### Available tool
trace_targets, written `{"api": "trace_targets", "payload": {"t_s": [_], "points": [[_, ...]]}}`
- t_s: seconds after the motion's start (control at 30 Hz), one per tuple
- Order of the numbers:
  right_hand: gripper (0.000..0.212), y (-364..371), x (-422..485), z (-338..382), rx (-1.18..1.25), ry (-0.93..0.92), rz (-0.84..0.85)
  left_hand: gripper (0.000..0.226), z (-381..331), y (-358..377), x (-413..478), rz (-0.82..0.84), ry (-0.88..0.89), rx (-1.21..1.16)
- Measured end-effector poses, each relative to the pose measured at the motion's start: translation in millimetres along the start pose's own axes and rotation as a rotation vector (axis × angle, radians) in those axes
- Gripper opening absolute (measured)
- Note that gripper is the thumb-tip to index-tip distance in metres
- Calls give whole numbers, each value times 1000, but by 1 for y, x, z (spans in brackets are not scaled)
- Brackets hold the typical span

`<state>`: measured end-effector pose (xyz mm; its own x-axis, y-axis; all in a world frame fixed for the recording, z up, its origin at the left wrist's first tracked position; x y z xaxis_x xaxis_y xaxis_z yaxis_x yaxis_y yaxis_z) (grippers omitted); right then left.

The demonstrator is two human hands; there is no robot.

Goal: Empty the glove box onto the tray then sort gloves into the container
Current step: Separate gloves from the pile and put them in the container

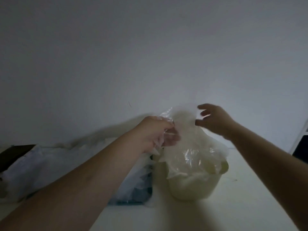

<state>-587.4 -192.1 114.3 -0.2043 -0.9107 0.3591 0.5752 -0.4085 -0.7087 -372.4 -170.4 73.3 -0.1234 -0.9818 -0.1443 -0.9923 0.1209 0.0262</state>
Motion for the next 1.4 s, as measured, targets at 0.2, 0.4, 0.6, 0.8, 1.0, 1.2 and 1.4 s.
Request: {"api": "trace_targets", "payload": {"t_s": [0.2, 0.4, 0.6, 0.8, 1.0, 1.2, 1.4], "points": [[31, -60, -38, 34, 80, -124, -86, 24, 7, 24, 31, -105, -27, 166], [57, 36, -89, 64, -214, -173, 451, 7, -1, 10, 35, -247, 44, 279], [65, 114, -79, 49, -410, -158, 621, 39, -25, -67, -1, -399, 277, 291], [50, 147, -91, 17, -827, -222, 794, 33, 21, -125, -23, -307, 264, 848], [47, 92, -92, 80, -804, -268, 603, 37, 85, -169, -18, -240, 216, 1288], [38, 92, -138, 176, -643, -481, 373, 24, 86, -181, -17, -332, 389, 1402], [87, 145, -144, 173, -146, -363, 345, 12, 34, -202, -61, -488, 561, 819]]}}
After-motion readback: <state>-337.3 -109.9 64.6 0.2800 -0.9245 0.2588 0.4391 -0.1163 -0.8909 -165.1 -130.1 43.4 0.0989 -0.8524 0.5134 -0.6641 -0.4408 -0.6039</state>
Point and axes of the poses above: each hand's wrist, its own x-axis towards the middle knuckle, its own y-axis out of the palm, z = x × y, the point moved 9 cm from there along x, towards the middle knuckle, and after that the axes turned 8 degrees about -z, right-handed, at the moved point
